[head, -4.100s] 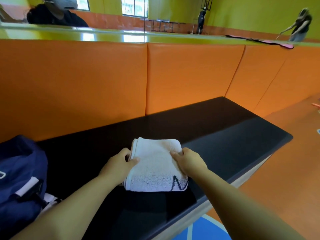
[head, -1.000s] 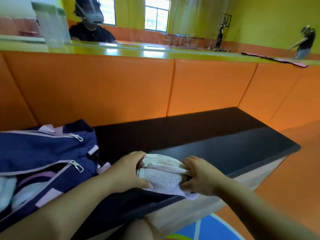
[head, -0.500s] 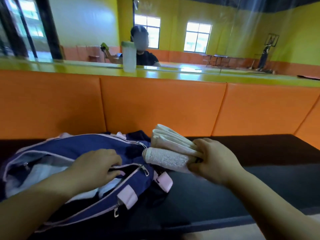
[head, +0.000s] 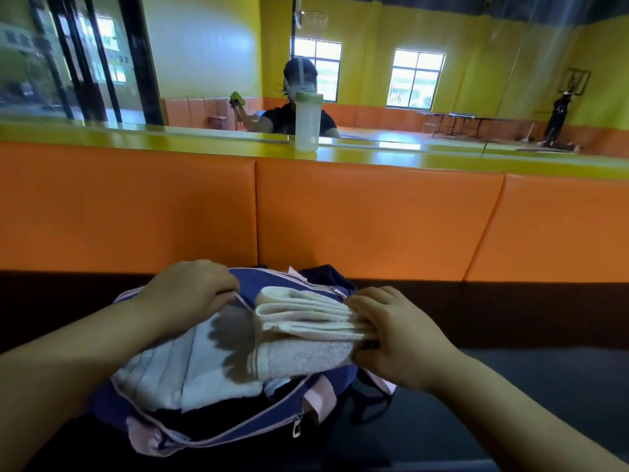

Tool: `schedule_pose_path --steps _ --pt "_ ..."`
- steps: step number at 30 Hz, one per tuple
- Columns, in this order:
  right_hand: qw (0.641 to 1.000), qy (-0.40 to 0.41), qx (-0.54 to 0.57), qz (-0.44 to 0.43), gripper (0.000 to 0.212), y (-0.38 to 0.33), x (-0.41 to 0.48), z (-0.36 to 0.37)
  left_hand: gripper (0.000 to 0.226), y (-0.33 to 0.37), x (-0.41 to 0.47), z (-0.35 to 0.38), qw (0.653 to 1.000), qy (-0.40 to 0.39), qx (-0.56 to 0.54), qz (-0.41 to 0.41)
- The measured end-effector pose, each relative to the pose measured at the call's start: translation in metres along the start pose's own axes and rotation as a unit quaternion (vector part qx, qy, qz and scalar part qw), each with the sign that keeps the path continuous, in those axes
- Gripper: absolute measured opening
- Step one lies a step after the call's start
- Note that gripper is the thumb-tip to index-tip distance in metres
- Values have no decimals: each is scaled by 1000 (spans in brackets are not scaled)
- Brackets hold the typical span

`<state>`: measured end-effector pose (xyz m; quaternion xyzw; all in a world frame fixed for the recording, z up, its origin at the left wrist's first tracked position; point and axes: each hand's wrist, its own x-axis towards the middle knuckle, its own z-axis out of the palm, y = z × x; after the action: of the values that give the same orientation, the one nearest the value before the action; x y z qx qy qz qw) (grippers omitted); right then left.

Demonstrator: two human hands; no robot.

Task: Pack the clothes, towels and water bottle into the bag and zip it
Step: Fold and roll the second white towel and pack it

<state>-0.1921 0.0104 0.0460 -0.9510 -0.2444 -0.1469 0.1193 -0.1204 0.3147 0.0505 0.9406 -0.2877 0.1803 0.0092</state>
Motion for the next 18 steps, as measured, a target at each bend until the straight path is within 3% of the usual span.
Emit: schedule_pose_path --steps 6,12,18 --pt "996 -27 20 -85 58 -28 23 15 10 -7 32 -31 981 -27 -165 -96" --pt "989 -72 86 -93 62 -61 54 38 9 -13 50 -39 979 -46 -178 -87" --pt "991 -96 16 -89 58 -63 67 61 8 -14 46 -44 978 -36 -189 -77"
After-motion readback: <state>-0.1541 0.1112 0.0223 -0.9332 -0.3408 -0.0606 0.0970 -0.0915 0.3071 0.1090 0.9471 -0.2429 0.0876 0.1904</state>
